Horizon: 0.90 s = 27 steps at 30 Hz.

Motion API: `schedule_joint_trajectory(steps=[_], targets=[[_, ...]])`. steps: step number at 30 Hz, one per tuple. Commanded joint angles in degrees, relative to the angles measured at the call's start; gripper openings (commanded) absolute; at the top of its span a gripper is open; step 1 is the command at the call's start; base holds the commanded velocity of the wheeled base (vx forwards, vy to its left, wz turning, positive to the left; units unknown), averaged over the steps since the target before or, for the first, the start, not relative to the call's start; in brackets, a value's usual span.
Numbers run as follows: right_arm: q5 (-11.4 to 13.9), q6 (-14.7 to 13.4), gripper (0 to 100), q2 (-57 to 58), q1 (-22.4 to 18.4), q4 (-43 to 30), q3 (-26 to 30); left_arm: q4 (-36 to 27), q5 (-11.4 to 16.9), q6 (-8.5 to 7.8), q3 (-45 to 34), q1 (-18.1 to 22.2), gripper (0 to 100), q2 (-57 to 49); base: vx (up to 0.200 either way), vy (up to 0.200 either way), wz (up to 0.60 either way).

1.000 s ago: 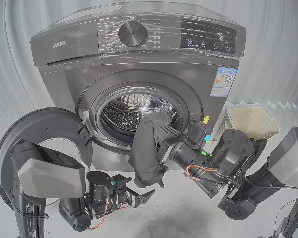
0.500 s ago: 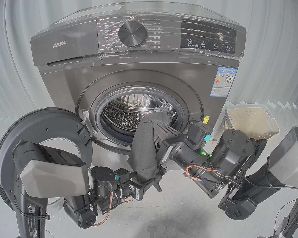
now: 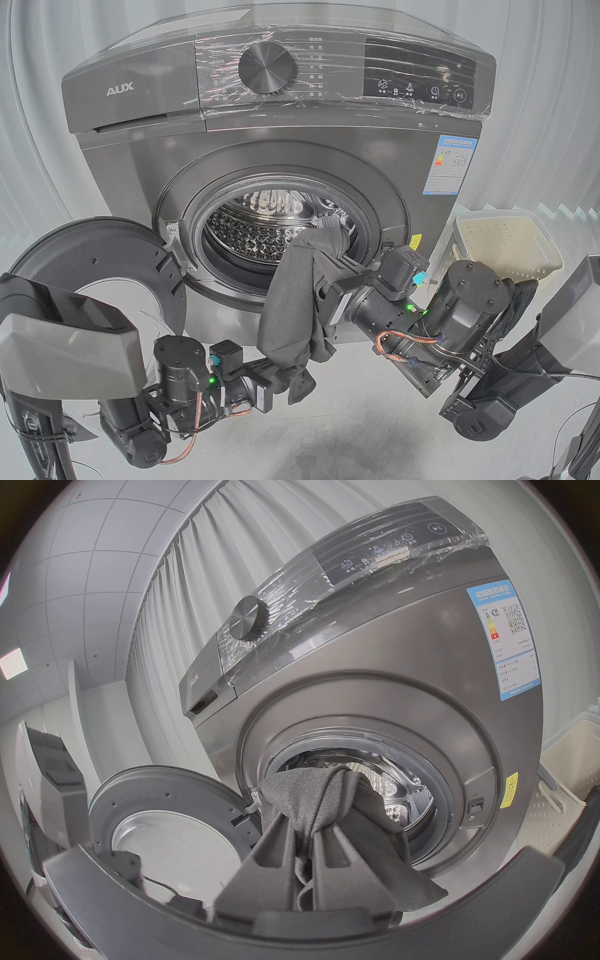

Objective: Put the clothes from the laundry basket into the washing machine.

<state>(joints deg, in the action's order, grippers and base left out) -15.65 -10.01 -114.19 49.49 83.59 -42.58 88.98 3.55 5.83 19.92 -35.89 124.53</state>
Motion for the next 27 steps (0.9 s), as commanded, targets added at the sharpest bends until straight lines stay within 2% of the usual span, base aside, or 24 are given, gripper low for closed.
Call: schedule_joint_trajectory(steps=[1,4,6,9,10,12,13,25,27], targets=[[0.1,-0.1,0,-1.7,-1.4,0.1,1.2,0.1,2.2,-0.11,-7.5,0.2,0,-9.6,0.000,0.000,0.00],[0.2,0.0,0,-3.1,-2.3,0.3,3.0,0.0,6.4,0.24,-9.8,1.6,0,-15.6,0.000,0.000,0.00],[0.3,-0.1,0,-4.0,-2.2,1.0,3.9,0.0,7.9,0.24,-9.6,2.7,0,-18.4,0.000,0.000,0.00],[0.4,0.0,0,-4.2,-1.9,1.2,4.8,-0.1,8.5,0.50,-8.8,2.8,0,-21.2,0.000,0.000,0.00],[0.4,-0.1,0,-4.8,-1.5,1.2,5.5,-0.1,9.1,1.64,-8.3,2.8,0,-22.9,0.000,0.000,0.00],[0.5,-0.2,0,-5.4,-1.4,1.4,6.1,0.0,9.4,2.70,-7.9,2.8,0,-23.4,0.000,0.000,0.00],[0.6,-0.2,100,-5.5,-1.4,1.6,6.2,0.0,9.4,2.70,-7.4,2.8,0,-23.4,0.000,0.000,0.00],[0.6,-0.7,100,-7.7,0.9,0.6,11.4,0.0,8.6,2.87,-3.0,2.6,0,-23.7,0.000,0.000,0.00],[0.6,-0.5,100,-8.1,0.9,0.5,11.5,0.0,7.5,3.14,-2.4,2.7,0,-23.5,0.000,0.000,0.00]])
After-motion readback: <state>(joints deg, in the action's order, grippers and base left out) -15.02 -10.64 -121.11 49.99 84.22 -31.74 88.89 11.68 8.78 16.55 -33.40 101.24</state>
